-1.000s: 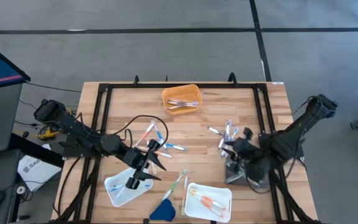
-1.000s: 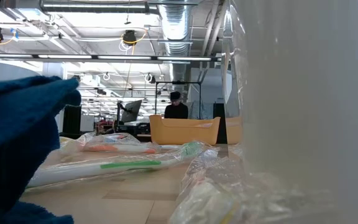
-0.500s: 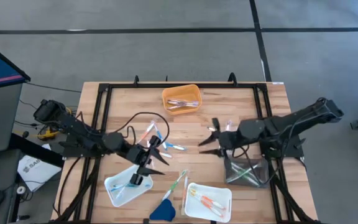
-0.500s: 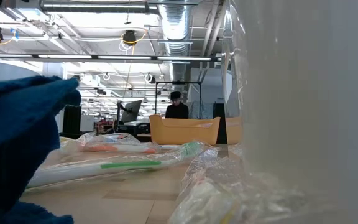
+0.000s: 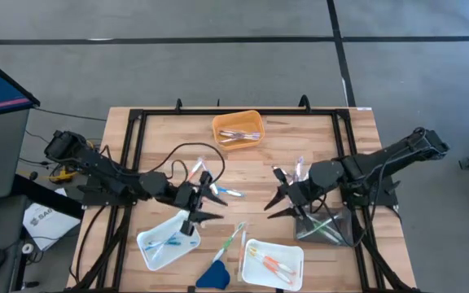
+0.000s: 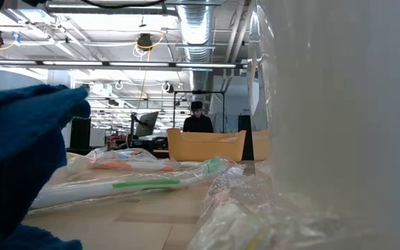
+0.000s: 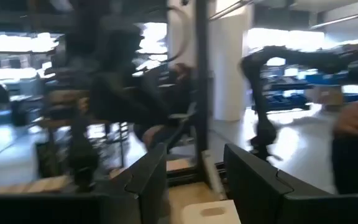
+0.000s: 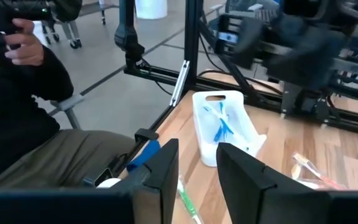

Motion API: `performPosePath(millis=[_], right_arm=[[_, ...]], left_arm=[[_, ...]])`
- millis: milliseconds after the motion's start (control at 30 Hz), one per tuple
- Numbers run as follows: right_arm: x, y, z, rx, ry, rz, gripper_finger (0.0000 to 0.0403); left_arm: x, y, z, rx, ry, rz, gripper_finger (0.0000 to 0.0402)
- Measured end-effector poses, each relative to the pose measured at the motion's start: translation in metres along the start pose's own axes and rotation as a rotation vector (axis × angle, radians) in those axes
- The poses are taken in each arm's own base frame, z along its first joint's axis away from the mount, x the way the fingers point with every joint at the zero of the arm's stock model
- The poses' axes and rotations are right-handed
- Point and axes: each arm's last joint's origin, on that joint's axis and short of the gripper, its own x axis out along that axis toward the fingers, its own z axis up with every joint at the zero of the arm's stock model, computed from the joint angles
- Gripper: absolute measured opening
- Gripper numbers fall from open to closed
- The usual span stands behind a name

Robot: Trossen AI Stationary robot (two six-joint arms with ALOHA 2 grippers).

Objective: Pick & Place Toothbrushes
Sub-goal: Put the blue toothbrush into the left white bin

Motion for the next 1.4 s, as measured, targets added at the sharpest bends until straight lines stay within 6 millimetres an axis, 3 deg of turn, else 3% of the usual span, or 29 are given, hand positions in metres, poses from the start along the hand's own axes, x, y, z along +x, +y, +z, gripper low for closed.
performPosePath(millis=[733, 1033, 1400], right_arm=[[0.0, 0.0, 0.0, -0.049, 0.004, -0.001, 0.0103], [0.0, 0.0, -0.002, -0.047, 0.016, -0.001, 0.0103], [-0.001, -0.012, -0.002, -0.068, 0.016, -0.043, 0.0103]], left_arm=[[-0.005, 0.068, -0.042, -0.128, 0.342, 0.345, 0.0154], [-0.011, 0.074, -0.069, -0.181, 0.553, 0.276, 0.0154], [-0.013, 0.075, -0.069, 0.052, 0.599, 0.237, 0.0154]])
